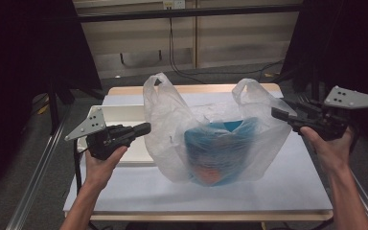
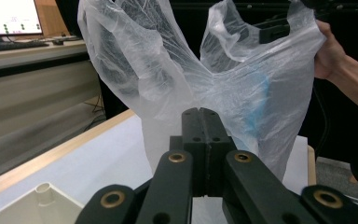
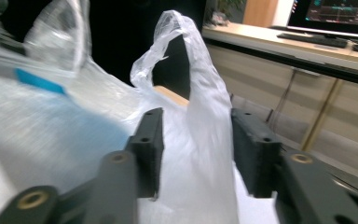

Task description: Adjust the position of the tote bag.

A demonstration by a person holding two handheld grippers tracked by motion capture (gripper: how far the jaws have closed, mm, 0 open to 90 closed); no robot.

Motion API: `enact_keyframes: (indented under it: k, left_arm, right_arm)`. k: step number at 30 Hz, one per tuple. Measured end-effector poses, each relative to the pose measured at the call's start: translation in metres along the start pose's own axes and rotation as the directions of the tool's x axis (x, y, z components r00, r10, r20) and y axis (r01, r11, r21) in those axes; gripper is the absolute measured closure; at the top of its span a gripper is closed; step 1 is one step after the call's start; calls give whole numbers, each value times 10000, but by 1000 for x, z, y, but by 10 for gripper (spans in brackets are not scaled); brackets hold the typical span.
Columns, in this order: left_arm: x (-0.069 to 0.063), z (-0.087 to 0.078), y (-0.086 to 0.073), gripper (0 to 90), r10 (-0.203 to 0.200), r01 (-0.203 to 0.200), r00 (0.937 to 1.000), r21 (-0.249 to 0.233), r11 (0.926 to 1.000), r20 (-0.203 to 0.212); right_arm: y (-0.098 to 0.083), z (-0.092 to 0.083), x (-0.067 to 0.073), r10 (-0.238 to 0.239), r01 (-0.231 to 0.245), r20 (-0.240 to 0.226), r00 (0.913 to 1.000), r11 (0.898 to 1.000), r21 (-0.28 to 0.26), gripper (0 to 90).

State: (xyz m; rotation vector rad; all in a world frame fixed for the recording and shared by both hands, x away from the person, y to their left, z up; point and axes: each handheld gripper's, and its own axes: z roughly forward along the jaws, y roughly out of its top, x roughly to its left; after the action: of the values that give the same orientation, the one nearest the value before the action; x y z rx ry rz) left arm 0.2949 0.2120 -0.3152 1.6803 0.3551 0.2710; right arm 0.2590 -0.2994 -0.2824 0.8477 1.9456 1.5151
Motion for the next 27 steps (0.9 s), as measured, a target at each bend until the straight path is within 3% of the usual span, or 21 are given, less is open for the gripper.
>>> enact_keyframes:
  k: [3,6,9,12,14,16,18,20,23,27]
  left_arm:
    - [-3,-3,4,900,68,-67,10000,-113,9999,54]
    - [-6,-6,7,900,171,-170,9997,-69,9998,160]
    - [-8,-8,8,900,248,-245,9992,-104,9996,304]
    - [-13,-11,11,900,359,-354,9987,-159,9992,369]
    - [-17,-15,14,900,508,-504,9978,-102,9987,434]
    - [-18,-17,15,900,587,-583,9973,-97,9983,430]
    - [-21,-18,14,900,535,-537,9976,38,9985,443]
    - [-24,-22,14,900,637,-641,9969,83,9979,453]
    - [-26,-28,15,900,822,-831,9953,162,9964,508]
    - [-33,-33,13,900,886,-899,9943,194,9958,593]
  right_arm:
    - [10,16,-4,-113,113,-2,9999,9994,330,539]
    - [13,31,-5,-218,235,-239,9995,9969,746,619]
    - [10,41,-3,-114,131,-230,9997,9971,745,900]
    - [8,39,-4,20,-8,-245,9997,9988,488,900]
    - [10,26,-5,111,-112,-78,9999,9999,-110,900]
    - [11,21,-6,166,-168,-71,9998,9994,-297,900]
    - [14,-1,-8,281,-270,95,9996,9947,-991,900]
    - [13,-6,-8,271,-251,160,9995,9932,-1139,900]
    - [-2,-22,-9,577,-497,448,9973,9853,-1633,900]
    - [-11,-31,-14,909,-808,500,9946,9811,-1759,900]
